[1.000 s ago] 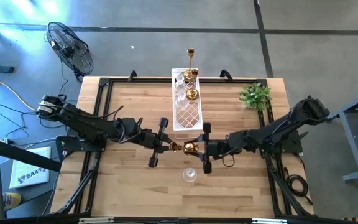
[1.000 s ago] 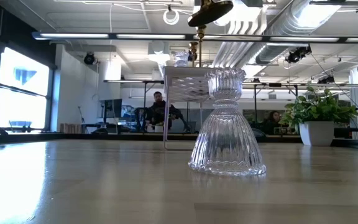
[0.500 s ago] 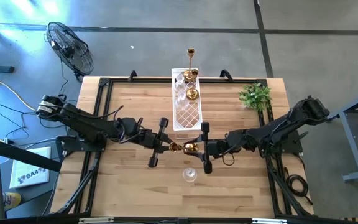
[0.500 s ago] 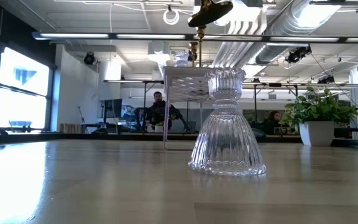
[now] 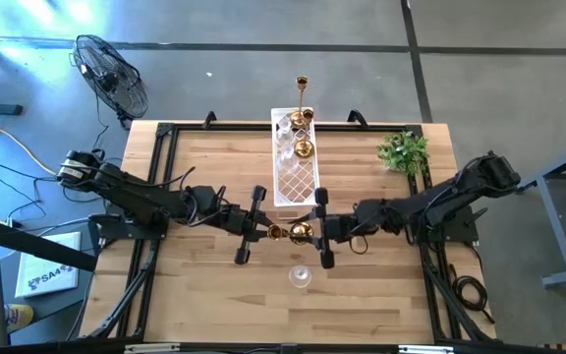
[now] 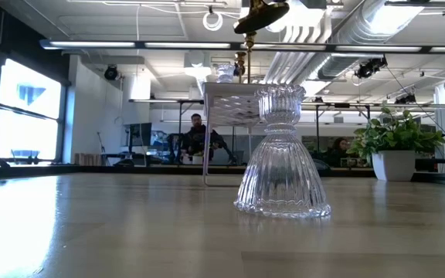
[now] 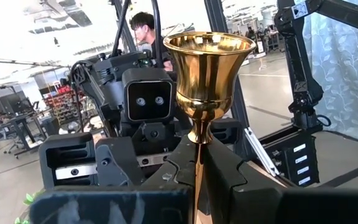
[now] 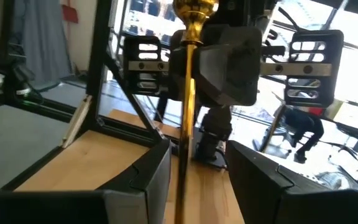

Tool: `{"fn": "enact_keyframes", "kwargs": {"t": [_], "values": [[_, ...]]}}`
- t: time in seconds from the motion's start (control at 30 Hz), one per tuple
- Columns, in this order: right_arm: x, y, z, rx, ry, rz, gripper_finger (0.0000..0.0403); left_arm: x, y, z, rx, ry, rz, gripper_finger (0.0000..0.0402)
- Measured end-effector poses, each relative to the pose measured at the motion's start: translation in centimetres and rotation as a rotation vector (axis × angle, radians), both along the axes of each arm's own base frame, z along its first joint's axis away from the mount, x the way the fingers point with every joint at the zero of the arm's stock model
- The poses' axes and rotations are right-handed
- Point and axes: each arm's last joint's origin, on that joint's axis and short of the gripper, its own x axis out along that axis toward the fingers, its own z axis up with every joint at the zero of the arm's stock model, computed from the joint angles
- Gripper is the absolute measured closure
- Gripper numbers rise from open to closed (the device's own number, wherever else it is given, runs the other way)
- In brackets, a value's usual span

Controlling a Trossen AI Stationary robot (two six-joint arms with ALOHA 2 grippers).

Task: Pick & Place candle stick holders
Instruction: Put the gold candle holder on the shelf aligned with the other gold candle holders

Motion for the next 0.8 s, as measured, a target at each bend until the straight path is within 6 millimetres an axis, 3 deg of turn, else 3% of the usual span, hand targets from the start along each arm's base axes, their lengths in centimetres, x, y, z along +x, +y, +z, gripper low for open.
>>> {"fn": "enact_keyframes", "kwargs": {"t": [0.57, 0.8], "values": [[0.5, -1.8, -0.4, 0.07, 0.046, 0.074, 0.0257, 0.0, 0.0, 0.0, 0.016, -0.006, 0.007, 0.0398], [0.6, -2.4, -0.8, 0.054, 0.086, 0.142, 0.0322, 0.0, 0.0, 0.0, 0.02, -0.006, 0.008, 0.0398]]}}
